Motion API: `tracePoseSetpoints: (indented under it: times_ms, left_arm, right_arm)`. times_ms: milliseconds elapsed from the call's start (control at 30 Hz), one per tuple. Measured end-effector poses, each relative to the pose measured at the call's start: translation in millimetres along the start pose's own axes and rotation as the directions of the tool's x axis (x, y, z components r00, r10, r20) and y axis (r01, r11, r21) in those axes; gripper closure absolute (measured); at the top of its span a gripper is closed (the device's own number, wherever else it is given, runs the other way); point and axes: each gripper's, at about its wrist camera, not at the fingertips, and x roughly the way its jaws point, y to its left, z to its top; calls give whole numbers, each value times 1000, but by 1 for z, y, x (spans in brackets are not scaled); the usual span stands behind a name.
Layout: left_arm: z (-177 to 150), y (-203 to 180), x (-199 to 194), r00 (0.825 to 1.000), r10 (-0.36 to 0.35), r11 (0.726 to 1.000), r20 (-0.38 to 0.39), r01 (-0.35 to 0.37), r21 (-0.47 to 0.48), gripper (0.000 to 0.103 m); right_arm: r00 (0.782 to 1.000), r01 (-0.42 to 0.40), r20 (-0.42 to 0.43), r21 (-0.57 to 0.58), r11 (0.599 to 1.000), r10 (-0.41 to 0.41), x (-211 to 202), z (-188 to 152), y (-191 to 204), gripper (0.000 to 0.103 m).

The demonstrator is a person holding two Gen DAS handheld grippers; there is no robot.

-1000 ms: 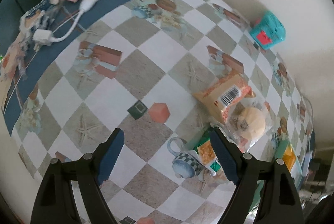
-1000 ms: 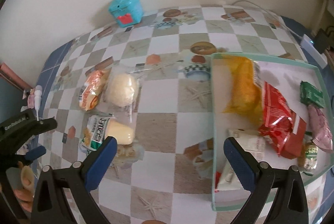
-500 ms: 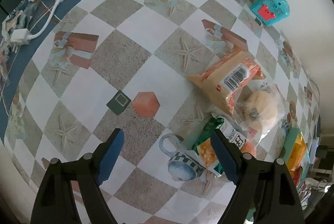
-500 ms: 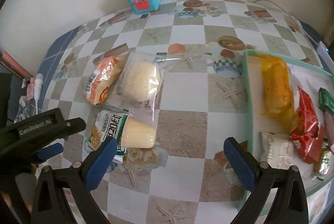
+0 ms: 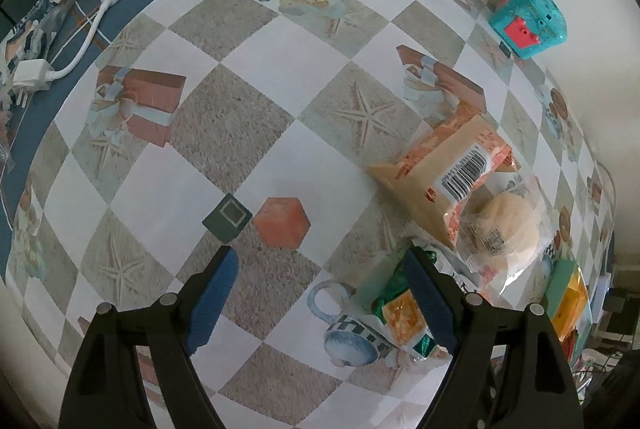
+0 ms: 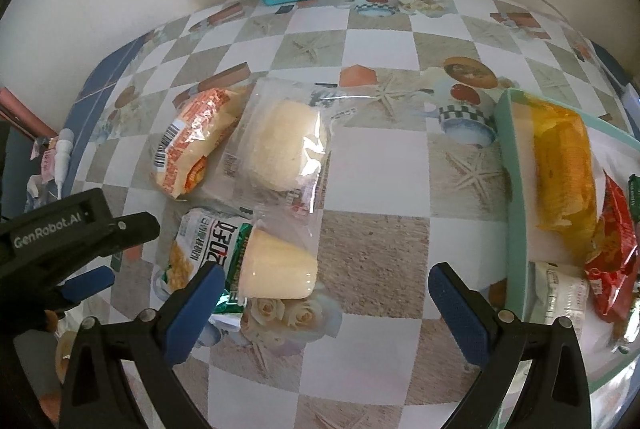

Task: Organize snacks
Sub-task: 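Grasp the green-and-white cracker pack with the left tool while the right tool grasps the yellow pudding cup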

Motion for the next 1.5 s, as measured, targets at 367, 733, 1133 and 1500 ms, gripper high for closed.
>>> tracePoseSetpoints:
  times_ms: [367,733,1133,1500]
  left_arm:
    - [2,5,-8,1000,-2,1000,14,2,-11,18]
    - [-6,-11,-15,1000,-28,998,11,27,51,18]
    - [-12,-23,-12,999,-43,994,-21,44,96,18]
    - [-18,-47,-7,999,-27,987,-31,32,159,18]
  right_arm:
    - [999,42,1,38,998,-42,13,1,-4,0]
    - [998,59,-1,33,998,-59,20,0,-2,4]
    - [996,90,4,56,994,-91,18,2,-16,20]
    - [997,75,4,38,996,-76,10,-8,-17,45]
